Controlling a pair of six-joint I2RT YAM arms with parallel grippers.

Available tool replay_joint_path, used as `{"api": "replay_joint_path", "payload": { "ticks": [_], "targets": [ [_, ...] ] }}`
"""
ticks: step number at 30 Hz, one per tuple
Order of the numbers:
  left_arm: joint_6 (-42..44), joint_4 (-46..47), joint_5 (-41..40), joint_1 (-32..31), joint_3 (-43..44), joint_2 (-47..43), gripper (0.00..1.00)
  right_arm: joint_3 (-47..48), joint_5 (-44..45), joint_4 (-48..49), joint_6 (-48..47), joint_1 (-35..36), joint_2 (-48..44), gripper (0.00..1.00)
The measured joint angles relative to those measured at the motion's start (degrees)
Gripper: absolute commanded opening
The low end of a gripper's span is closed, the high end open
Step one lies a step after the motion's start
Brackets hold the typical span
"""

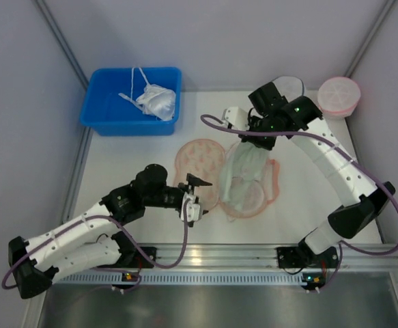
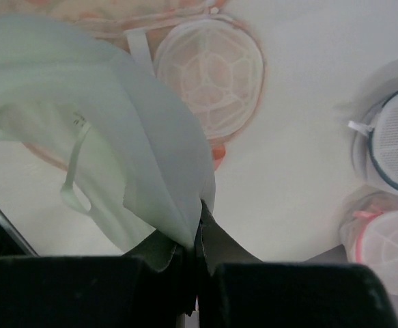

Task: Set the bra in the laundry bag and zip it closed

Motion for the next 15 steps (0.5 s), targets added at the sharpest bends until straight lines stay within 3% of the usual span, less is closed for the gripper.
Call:
{"api": "replay_joint_path", "payload": {
  "ticks": [5, 9, 15],
  "targets": [
    [23.58, -0.17, -5.27, -9.14, 0.0, 3.5, 0.81, -3.63, 0.0, -0.76, 1.9, 0.0, 2.62, 0.0],
    [38.03, -1.81, -8.13, -10.69, -0.22, 8.96, 0.73, -4.31, -0.02, -1.09, 2.73, 0.0, 5.42, 0.0],
    [47.23, -2.69, -14.29, -10.67, -1.64, 14.91, 0.66, -4.35, 0.37, -1.09, 3.32, 0.0, 9.16, 0.0]
  ]
}}
